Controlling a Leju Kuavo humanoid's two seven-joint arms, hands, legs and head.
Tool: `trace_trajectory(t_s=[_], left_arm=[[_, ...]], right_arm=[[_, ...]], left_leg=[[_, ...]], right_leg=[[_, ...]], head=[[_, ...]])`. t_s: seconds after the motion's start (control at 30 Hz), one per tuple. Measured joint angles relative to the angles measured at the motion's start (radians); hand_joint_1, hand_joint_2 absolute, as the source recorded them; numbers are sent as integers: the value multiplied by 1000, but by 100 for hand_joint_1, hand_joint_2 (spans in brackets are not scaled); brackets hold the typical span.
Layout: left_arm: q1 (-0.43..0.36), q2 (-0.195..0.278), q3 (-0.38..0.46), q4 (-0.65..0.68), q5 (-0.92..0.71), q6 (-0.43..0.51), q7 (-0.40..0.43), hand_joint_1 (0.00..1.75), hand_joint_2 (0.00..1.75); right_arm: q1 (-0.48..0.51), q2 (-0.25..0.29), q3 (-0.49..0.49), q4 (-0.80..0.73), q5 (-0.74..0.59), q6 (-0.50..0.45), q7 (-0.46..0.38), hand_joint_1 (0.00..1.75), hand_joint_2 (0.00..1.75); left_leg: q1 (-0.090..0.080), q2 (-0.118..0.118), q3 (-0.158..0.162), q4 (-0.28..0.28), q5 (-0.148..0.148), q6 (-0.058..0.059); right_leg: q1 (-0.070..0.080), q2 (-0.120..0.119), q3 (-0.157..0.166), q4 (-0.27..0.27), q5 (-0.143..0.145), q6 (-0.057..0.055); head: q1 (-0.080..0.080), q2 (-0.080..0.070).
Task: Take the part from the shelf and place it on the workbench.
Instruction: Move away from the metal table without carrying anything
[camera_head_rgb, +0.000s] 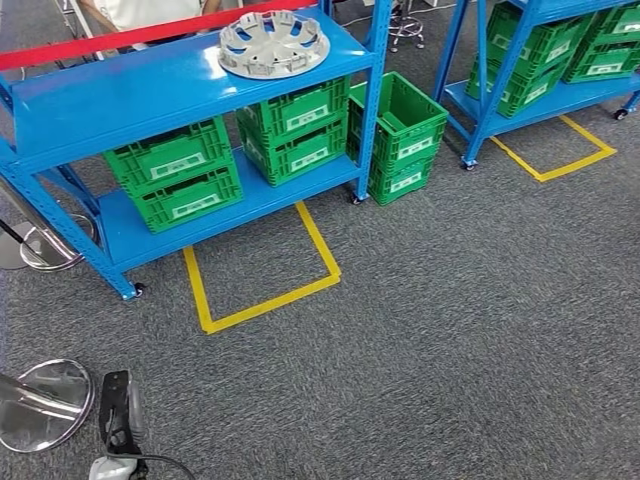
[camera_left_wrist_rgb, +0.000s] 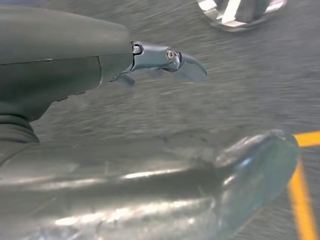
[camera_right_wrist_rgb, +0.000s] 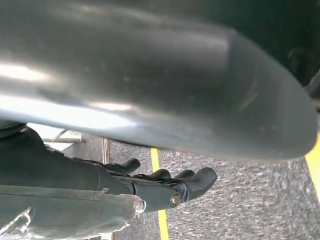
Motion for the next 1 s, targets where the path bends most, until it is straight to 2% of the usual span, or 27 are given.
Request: trace_trajectory(t_s=[0.03,0.07,0.1,0.13,0.17,0.2,0.23,0.27,0.3,0.33,0.37,0.4,0.43,0.47,0.5,0.6,0.63,0.7,0.77,0.8,0.83,0.87,0.9,0.93,1.0], left_arm=[[10,-2,6,11,5,-10,14,0,0],[18,-4,12,20,9,-19,29,0,0],[24,-7,18,27,13,-26,42,0,0],[29,-10,23,34,17,-31,52,0,44],[34,-13,27,40,20,-35,60,0,87],[39,-16,30,47,21,-37,69,0,131],[44,-18,32,53,19,-38,83,0,175],[50,-20,33,59,15,-38,100,0,175],[56,-22,35,65,8,-38,119,0,175],[62,-24,36,69,0,-37,138,0,175],[66,-26,36,73,-7,-37,152,0,175],[70,-28,37,76,-12,-36,163,0,175],[75,-29,37,79,-15,-35,170,0,175],[79,-30,37,82,-17,-35,174,0,175],[84,-30,37,85,-18,-35,177,0,175],[93,-30,37,92,-19,-34,181,0,175],[94,-30,37,92,-19,-34,181,0,175],[94,-30,37,92,-19,-34,181,0,175],[93,-30,37,92,-19,-34,182,0,175],[93,-31,37,93,-19,-34,182,0,175],[93,-33,37,95,-19,-34,183,0,175],[93,-34,37,96,-19,-34,186,0,175],[93,-34,36,97,-21,-34,195,0,175],[92,-35,36,97,-24,-34,210,0,131],[88,-37,36,98,-33,-35,269,0,44]], right_arm=[[0,0,0,0,0,0,-2,0,0],[0,0,0,0,-1,1,-3,0,0],[0,0,0,0,-1,1,-4,0,0],[1,-1,0,0,-2,1,-5,0,0],[3,-1,0,0,-4,1,-5,0,0],[3,-2,0,0,-5,1,-5,0,0],[4,-2,0,0,-8,0,-4,0,0],[4,-2,0,0,-11,-1,-1,0,0],[4,-3,0,0,-14,-2,3,0,0],[3,-3,0,0,-17,-4,8,0,0],[3,-3,0,0,-19,-5,12,0,0],[2,-2,0,0,-20,-7,15,0,0],[1,-2,0,0,-21,-7,18,0,0],[0,-2,0,0,-21,-8,19,0,0],[-1,-2,0,0,-21,-8,20,0,0],[-2,-2,0,0,-21,-9,21,0,0],[-2,-2,0,0,-21,-9,21,0,0],[-2,-2,0,0,-21,-9,21,0,0],[-2,-2,0,0,-21,-9,21,0,0],[0,-2,0,0,-21,-9,21,0,0],[1,-2,0,0,-21,-9,21,0,0],[1,-2,0,0,-21,-9,22,0,0],[2,-2,0,0,-21,-9,23,0,0],[1,-2,0,0,-21,-9,25,0,0],[0,-2,0,0,-18,-9,32,0,0]], left_leg=[[2,-11,2,-2,1,6],[5,-23,3,-3,2,13],[8,-35,4,-4,3,18],[9,-47,5,-5,3,22],[8,-60,4,-4,2,25],[8,-75,5,-4,2,26],[8,-90,6,-4,2,27],[8,-107,7,-4,2,26],[9,-123,9,-3,1,25],[10,-138,11,-3,1,22],[9,-152,11,1,0,17],[9,-164,9,2,0,12],[10,-175,5,3,1,5],[11,-185,2,2,4,-2],[13,-194,-1,-2,7,-8],[11,-156,-7,7,-1,-21],[9,-140,-8,10,-5,-22],[9,-139,-9,11,-6,-22],[9,-118,-21,35,-23,-24],[9,-101,-56,109,-54,-28],[10,-83,-80,161,-70,-31],[11,-68,-90,188,-72,-33],[11,-44,-79,180,-60,-33],[8,-15,-37,105,-31,-32],[3,24,11,15,-10,-20]], right_leg=[[-2,10,1,5,-8,6],[-3,32,-7,28,-24,11],[-5,61,-28,75,-52,15],[-7,90,-59,143,-86,17],[-7,105,-96,218,-118,18],[-7,110,-129,279,-137,18],[-7,112,-146,305,-135,17],[-7,115,-143,288,-111,16],[-9,122,-121,232,-73,14],[-12,144,-88,157,-32,13],[-17,172,-58,88,-5,12],[-21,196,-36,41,10,11],[-22,211,-25,18,13,7],[-21,210,-23,14,11,3],[-19,198,-21,14,14,-4],[-21,170,-18,7,20,-20],[-21,166,-18,6,21,-21],[-21,166,-18,6,21,-22],[-20,159,-17,6,20,-25],[-19,137,-17,5,19,-27],[-18,110,-17,5,17,-29],[-17,82,-15,5,15,-29],[-15,53,-12,5,11,-27],[-12,41,-9,6,8,-23],[-4,20,-2,7,1,-13]], head=[[1,0],[3,0],[5,0],[8,0],[10,0],[10,0],[11,0],[11,0],[11,0],[11,0],[11,0],[11,0],[11,0],[11,0],[11,0],[9,0],[8,0],[7,0],[3,0],[1,0],[-1,0],[-2,0],[-2,0],[-3,0],[-3,0]])
